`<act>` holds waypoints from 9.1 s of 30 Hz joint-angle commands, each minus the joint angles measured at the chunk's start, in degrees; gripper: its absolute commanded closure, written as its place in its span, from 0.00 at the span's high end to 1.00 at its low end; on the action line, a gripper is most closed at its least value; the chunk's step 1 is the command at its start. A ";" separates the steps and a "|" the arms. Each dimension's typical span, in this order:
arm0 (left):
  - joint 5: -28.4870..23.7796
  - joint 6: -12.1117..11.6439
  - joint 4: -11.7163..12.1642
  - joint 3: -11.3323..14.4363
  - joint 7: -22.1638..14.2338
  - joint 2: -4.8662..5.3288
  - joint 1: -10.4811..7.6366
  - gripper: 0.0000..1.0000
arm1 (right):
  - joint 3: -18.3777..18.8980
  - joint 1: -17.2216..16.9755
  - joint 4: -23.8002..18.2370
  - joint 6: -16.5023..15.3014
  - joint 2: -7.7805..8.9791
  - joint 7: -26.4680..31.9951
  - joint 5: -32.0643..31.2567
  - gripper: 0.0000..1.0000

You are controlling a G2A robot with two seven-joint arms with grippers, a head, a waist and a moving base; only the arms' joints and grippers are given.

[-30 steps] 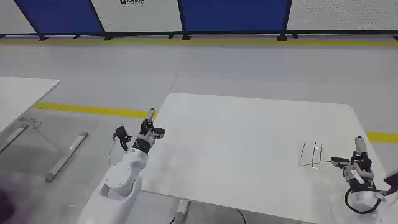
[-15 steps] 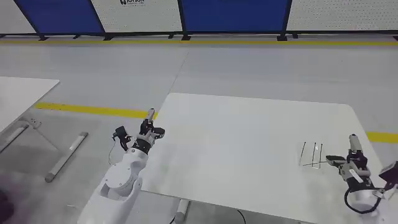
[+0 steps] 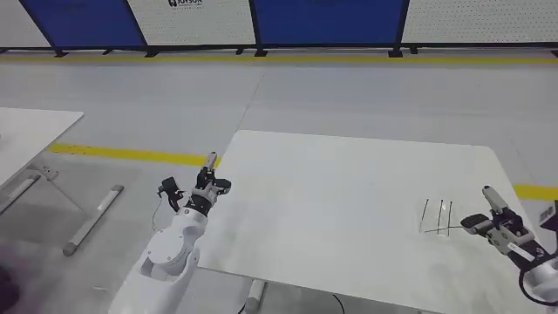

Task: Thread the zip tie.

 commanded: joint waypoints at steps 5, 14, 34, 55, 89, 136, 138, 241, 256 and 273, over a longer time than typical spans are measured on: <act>0.00 0.00 0.00 0.00 0.00 0.00 0.00 1.00 | 0.00 0.00 0.00 0.00 0.00 0.02 -0.01 1.00; 0.00 0.00 0.00 0.00 0.00 0.00 0.00 1.00 | 6.97 6.72 5.08 2.60 2.72 27.13 1.91 1.00; 0.00 0.00 0.00 0.00 0.00 0.00 0.00 1.00 | -2.42 24.79 25.32 1.70 5.71 38.53 -15.84 1.00; 0.00 0.00 0.00 0.00 0.00 0.00 0.00 1.00 | -5.36 22.95 20.79 -8.77 10.71 41.50 -10.81 1.00; 0.00 0.00 0.00 0.00 0.00 0.00 0.00 1.00 | -34.57 43.92 39.70 -11.37 16.95 41.50 -11.04 1.00; 0.00 0.00 0.00 0.00 0.00 0.00 0.00 1.00 | -41.73 46.61 47.85 -12.00 15.48 35.91 -13.20 1.00; 0.00 0.00 0.00 0.00 0.00 0.00 0.00 1.00 | -41.48 46.41 47.74 -11.81 15.59 36.13 -13.38 0.94; 3.56 4.52 -5.35 4.80 -3.64 -0.41 -1.72 1.00 | -25.17 30.00 12.28 -24.09 15.04 22.68 -2.20 0.00; 10.03 10.28 -2.74 9.44 -6.66 -0.38 -4.68 1.00 | -27.07 28.95 9.34 -24.09 14.10 19.42 -1.56 0.00; 12.43 15.55 3.76 20.07 -11.31 -1.46 -11.67 1.00 | -37.08 34.52 11.77 -24.09 10.41 12.02 -10.42 0.00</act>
